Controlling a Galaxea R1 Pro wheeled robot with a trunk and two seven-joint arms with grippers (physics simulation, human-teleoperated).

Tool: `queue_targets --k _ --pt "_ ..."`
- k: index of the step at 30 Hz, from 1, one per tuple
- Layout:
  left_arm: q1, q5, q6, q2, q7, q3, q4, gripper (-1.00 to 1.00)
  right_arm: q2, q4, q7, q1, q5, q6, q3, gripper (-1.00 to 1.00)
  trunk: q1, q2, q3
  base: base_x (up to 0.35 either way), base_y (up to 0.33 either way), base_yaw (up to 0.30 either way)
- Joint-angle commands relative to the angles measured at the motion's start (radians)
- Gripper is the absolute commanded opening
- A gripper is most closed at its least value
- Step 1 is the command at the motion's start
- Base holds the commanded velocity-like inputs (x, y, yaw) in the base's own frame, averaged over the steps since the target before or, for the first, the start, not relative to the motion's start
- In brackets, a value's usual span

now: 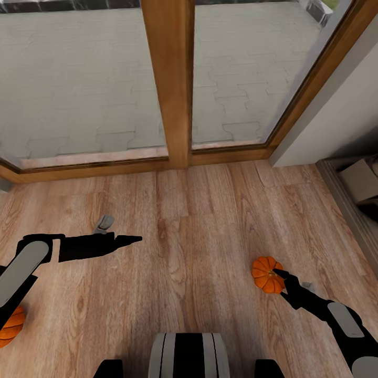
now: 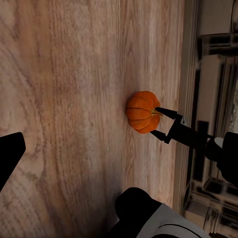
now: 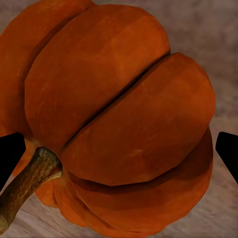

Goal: Place each of the two pumpkins and all three candles from the living room inside a cabinet in the living room (use any cabinet), then make sure every cabinet is closed, and position the cauldron so it is next to a table in the living room.

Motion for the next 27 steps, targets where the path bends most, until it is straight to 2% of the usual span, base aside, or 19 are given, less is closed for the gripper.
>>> queue_targets --k 1,27 --pt "-0.001 -0.010 0.001 0.000 -0.011 -0.001 0.001 1.00 0.001 0.015 0.004 0.000 0.033 0.004 0.002 -1.00 0.000 0.000 -0.001 0.000 0.000 0.000" --pt "-0.001 -0.013 0.001 0.000 -0.009 -0.002 0.001 1.00 0.002 0.011 0.019 0.000 0.030 0.003 0.004 -1.00 -0.011 0.006 0.096 0.000 0.000 0.000"
